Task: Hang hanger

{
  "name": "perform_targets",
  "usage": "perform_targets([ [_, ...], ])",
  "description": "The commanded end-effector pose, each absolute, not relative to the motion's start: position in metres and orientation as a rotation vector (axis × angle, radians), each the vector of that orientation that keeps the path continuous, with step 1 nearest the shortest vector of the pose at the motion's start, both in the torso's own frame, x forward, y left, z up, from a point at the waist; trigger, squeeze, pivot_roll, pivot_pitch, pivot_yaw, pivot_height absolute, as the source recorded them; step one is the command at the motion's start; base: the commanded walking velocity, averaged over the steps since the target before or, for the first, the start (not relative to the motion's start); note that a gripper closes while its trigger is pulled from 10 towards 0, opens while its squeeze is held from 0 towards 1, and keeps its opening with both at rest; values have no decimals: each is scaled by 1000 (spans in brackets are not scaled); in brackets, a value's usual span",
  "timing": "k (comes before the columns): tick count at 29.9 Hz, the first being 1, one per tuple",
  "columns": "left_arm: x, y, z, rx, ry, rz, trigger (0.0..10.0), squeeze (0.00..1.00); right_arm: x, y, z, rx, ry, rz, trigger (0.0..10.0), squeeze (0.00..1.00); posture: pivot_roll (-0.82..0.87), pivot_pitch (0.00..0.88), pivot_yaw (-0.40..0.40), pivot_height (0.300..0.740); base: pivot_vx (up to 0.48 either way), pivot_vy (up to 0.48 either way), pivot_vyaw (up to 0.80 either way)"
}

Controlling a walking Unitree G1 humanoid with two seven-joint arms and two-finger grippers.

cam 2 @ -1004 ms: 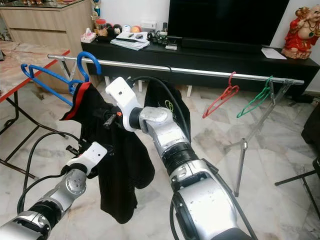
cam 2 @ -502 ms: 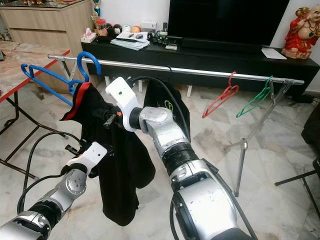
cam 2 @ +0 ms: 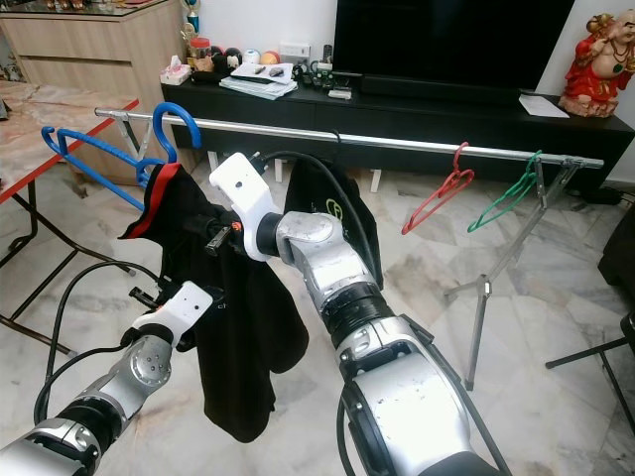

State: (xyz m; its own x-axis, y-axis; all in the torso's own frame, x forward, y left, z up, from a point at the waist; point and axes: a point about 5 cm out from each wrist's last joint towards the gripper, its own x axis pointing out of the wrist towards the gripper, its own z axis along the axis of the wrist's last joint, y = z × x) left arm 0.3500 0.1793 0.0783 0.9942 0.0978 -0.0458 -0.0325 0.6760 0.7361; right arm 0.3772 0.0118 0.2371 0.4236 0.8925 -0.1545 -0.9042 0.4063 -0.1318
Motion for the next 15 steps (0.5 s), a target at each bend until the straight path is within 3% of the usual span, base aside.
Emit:
perform_targets([
  [1,350,179,76,836,98,62,0,0,377,12,249,-196,11,1135,0,0,22,0,-55,740,0,0,0],
  [3,349,178,74,806,112,50,0,0,375,12,251,-192,4,1153,0,0,13,0,-55,740,0,0,0],
  [4,341,171,63,630,171,-122,10000,0,385,-36,207,-106,121,998,0,0,0,0,-22,740,0,0,0],
  [5,330,164,55,427,189,-334,10000,0,382,-98,151,-14,271,792,0,0,4,2,-22,740,0,0,0],
  [6,328,163,54,394,187,-383,10000,0,379,-111,139,2,306,742,0,0,4,2,-22,740,0,0,0],
  [15,326,167,56,362,201,-444,10000,0,377,-117,130,18,328,687,0,0,12,17,-14,740,0,0,0],
])
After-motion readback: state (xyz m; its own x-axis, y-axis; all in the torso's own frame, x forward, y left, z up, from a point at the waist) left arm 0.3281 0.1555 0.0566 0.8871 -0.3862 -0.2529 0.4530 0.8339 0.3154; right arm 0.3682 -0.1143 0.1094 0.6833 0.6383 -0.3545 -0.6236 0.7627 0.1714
